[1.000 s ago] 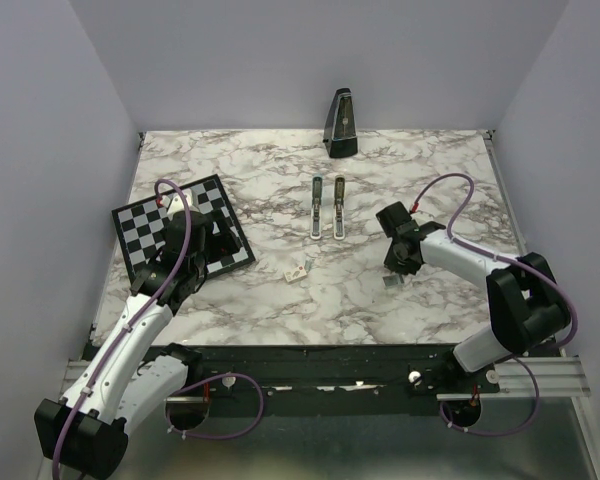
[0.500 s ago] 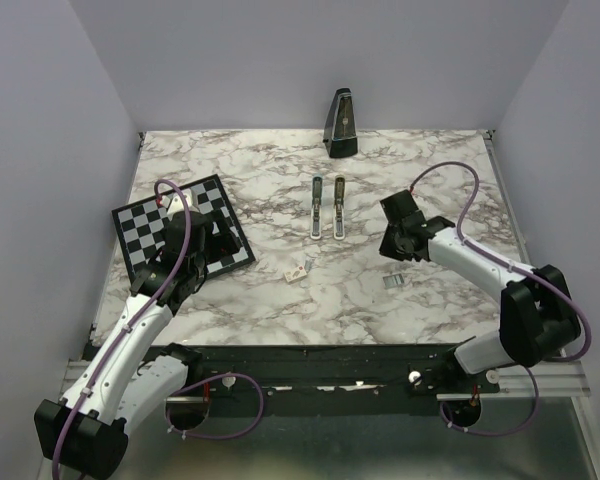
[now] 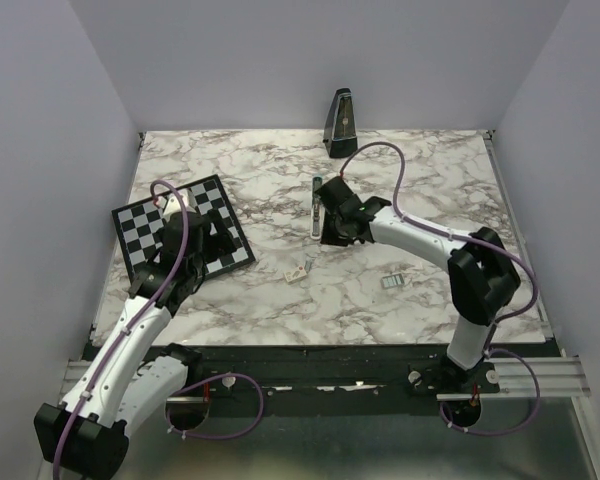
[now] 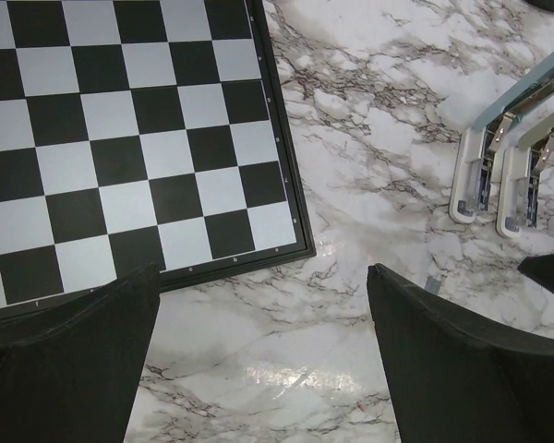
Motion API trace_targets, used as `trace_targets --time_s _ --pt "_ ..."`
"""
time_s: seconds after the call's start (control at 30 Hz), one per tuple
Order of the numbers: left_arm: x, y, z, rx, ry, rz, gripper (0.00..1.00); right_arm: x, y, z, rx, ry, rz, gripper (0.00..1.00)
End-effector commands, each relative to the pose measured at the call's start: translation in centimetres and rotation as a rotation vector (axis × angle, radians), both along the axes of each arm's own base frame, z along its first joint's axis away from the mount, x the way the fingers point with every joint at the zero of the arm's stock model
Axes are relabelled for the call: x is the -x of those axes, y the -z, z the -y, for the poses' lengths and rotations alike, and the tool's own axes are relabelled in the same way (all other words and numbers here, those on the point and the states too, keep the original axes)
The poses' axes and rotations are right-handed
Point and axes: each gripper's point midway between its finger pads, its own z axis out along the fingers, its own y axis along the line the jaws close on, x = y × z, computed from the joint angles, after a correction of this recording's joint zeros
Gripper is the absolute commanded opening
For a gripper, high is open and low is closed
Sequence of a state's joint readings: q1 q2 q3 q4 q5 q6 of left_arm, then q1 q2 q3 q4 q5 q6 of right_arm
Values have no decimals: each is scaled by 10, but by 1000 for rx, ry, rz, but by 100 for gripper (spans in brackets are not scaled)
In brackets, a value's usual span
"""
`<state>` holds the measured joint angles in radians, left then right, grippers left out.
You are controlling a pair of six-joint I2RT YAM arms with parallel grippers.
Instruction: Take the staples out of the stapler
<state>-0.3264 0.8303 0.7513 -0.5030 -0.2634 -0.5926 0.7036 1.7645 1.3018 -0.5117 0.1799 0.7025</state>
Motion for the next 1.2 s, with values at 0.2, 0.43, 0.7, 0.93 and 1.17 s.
trace_targets --time_s 0.2,0.43,0.7,0.93,1.17 --pt "2 -21 -18 -29 -72 77 99 20 26 -32 41 236 -132 27" --pt "2 -21 -16 -19 -65 76 99 24 39 -32 77 300 -172 31" --pt "3 -23 -14 -10 -56 85 99 33 48 -42 77 301 -192 45" --pt "4 -25 -13 -2 -51 95 99 28 52 -46 85 311 -180 49" --pt "5 -25 -12 2 -45 97 99 26 57 -53 110 300 -190 48"
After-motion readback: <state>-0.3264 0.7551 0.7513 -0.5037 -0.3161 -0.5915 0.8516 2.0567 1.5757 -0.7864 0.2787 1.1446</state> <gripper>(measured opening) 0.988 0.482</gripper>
